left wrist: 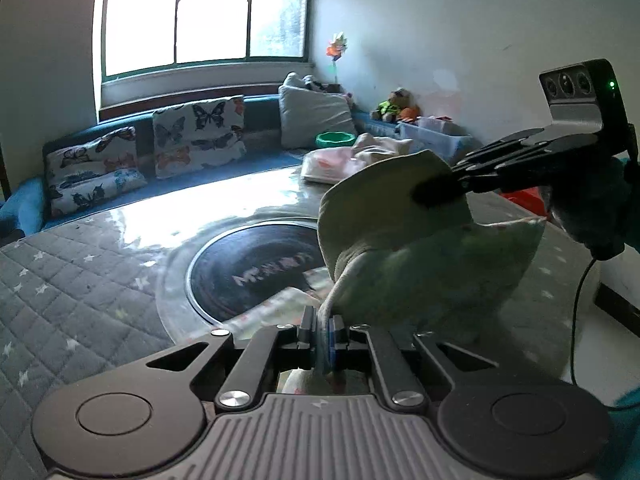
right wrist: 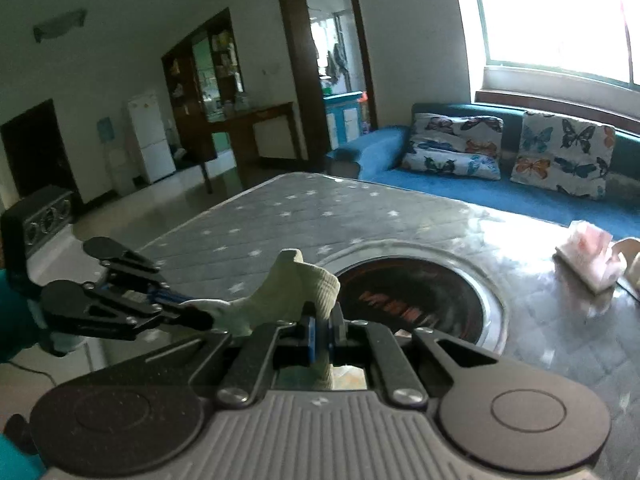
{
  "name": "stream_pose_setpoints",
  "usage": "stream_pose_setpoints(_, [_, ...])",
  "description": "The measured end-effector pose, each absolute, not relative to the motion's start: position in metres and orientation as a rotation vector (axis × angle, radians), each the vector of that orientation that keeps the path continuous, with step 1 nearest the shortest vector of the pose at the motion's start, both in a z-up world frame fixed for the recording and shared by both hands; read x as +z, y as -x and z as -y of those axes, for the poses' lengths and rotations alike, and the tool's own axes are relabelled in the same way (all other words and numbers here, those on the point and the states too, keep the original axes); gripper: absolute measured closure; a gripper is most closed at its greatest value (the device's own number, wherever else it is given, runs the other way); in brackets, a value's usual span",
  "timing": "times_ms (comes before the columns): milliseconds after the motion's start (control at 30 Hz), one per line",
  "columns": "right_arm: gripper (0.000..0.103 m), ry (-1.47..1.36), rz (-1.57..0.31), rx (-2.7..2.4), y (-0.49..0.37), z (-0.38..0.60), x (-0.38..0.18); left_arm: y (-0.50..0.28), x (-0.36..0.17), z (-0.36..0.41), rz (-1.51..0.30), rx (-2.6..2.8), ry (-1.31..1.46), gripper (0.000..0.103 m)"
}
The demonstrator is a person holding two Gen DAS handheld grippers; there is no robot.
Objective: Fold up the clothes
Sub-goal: 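Lift the hem with both grippers and fold it toward the collar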
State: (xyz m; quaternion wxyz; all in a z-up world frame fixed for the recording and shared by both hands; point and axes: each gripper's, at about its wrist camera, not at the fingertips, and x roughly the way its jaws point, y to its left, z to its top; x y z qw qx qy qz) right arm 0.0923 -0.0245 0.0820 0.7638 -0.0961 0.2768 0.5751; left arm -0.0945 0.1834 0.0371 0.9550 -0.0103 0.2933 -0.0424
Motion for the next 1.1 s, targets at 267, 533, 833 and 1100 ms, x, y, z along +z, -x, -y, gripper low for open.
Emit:
stream_pose_setpoints(267, [0.098,0.209,-0.663,1.194,-0.150,-0.032,0.043,0.031,0.003,-0.226,-0.706,-0.027,0.095,0.097])
stream_pose_setpoints(533, [0.087,0.189,-0.727,1.094,-0.186,-0.059,-0.015,-0.004,-0.027,-0.255,-0.791,0.032,0.158,0.094])
stream_pose_setpoints(833, [0.081,0.196,-0.720,1.079,-0.174,-0.031,-0.012,-0.008,-0.029,-0.263,-0.803,0.057,0.197,0.089])
stream_pose_setpoints(1100, [0.082,0.241,-0.781,1.025,-0.163,-0.004,-0.042,-0.014,-0.026,-0.274,-0.804,0.116,0.190,0.076])
